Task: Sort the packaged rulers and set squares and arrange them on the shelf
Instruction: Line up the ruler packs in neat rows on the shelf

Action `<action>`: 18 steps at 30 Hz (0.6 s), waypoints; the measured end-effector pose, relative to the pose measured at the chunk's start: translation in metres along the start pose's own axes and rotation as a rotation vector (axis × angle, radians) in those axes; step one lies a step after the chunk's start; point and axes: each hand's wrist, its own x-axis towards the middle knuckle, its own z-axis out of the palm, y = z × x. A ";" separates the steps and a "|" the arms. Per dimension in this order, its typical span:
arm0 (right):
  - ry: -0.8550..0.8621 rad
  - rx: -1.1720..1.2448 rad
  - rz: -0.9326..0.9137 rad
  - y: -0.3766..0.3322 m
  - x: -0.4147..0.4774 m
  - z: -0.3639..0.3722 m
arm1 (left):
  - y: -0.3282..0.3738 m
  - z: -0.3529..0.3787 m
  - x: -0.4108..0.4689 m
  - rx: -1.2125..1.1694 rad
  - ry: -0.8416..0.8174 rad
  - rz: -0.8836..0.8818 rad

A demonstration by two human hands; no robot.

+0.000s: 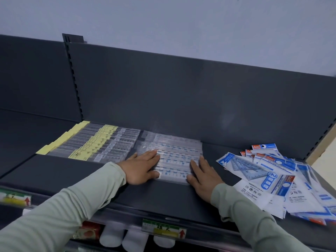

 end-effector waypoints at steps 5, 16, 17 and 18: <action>0.055 0.135 0.058 -0.004 -0.008 -0.005 | 0.002 -0.004 -0.003 -0.028 0.056 -0.030; 0.086 0.326 0.129 -0.005 0.002 -0.004 | -0.006 -0.013 0.005 -0.092 0.092 -0.061; 0.102 0.325 0.126 -0.004 0.006 -0.007 | -0.008 -0.016 0.007 -0.112 0.103 -0.072; 0.111 0.327 0.127 -0.002 0.011 -0.010 | -0.010 -0.020 0.011 -0.128 0.111 -0.086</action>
